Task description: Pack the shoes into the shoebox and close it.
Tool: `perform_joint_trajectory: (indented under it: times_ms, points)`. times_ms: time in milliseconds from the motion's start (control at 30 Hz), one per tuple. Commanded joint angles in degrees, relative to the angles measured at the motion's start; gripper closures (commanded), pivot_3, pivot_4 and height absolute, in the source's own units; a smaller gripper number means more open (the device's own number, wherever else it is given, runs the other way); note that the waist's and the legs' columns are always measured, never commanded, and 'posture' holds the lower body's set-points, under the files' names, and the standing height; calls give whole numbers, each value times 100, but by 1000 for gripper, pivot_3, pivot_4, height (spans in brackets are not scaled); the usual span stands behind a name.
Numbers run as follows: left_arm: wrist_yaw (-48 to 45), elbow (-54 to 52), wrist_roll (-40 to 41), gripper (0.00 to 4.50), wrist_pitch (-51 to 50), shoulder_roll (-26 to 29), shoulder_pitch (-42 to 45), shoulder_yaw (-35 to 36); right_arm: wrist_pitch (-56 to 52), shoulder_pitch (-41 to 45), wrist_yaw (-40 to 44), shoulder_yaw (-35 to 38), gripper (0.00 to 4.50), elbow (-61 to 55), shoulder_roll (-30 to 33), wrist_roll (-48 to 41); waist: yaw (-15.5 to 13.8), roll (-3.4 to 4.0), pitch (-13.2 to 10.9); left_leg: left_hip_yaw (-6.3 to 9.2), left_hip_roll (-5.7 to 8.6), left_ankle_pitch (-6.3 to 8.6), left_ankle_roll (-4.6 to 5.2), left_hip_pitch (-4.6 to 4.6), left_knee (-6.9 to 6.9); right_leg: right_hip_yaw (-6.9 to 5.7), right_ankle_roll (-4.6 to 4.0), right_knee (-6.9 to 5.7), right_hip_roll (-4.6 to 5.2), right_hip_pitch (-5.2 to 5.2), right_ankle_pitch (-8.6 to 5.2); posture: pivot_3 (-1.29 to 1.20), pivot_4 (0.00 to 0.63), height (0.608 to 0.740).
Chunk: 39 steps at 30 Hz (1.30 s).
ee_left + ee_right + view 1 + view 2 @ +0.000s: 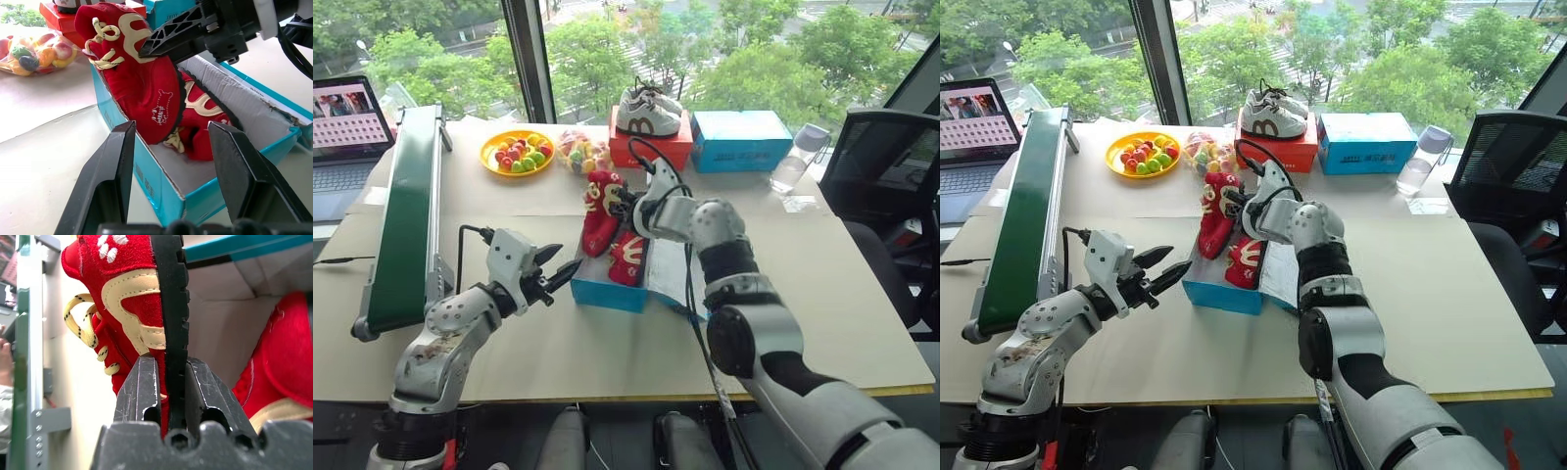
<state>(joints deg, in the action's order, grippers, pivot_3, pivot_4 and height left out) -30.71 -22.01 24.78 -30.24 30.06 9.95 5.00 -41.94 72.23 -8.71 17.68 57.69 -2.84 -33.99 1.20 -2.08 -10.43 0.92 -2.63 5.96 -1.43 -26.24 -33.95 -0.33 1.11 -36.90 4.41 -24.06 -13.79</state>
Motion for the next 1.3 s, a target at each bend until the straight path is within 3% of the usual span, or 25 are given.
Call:
perform_joint_trajectory:
  times_ms: [33, 433, 533, 767, 1067, 1133, 1300]
  points:
    - [46, -265, -18, 2008, 81, -16, 37, 60, 196, -108, 100, -79, 4195, 482, 17, 385, 5, -1, 3, -1, -3, 0, 0, 6, -1, 1, -2, 0, -2, 4, 1, 0, 150, 740]
    - [136, -436, -25, 2008, 12, 29, -54, 109, -414, -692, 216, -121, 4195, 174, 248, 743, -75, 5, 81, -3, -11, 0, -1, 20, -3, -2, -10, -1, -5, 19, 4, 0, 150, 740]
    - [138, -465, -10, 2008, -10, 43, -60, 131, -866, -982, 430, -408, 4195, -194, 323, 895, -102, 7, 84, -3, -11, 1, -1, 30, -3, -3, -10, 6, -4, 34, 3, 0, 150, 740]
    - [116, -416, -2, 2008, -26, 57, -35, 155, -1102, -1191, 1978, -2009, 4195, -163, 372, 1808, -88, 28, 110, -4, -12, 7, -1, 87, 6, -8, -22, 24, 0, 90, -48, 0, 150, 740]
    - [78, -371, -2, 2008, -23, -4, 9, 55, -753, -482, 3347, -2659, 4195, 1062, 196, 2722, -3, 58, 131, -15, -15, 36, 1, 105, 9, 3, -10, 4, -4, 90, -57, 0, 150, 740]
    - [84, -364, -11, 1983, -25, -10, 25, 40, -680, -372, 3259, -2378, 3237, 1235, 143, 2651, -2, 58, 131, -17, -15, 41, -1, 106, 9, 5, -13, 2, -4, 90, -58, 0, 150, 740]
    - [109, -379, -23, 1983, -47, -29, 52, 6, -511, -198, 3031, -1939, 1619, 1430, 21, 2573, 27, 56, 132, -19, -17, 43, -2, 108, 9, 7, -14, 0, -6, 88, -59, 0, 150, 740]
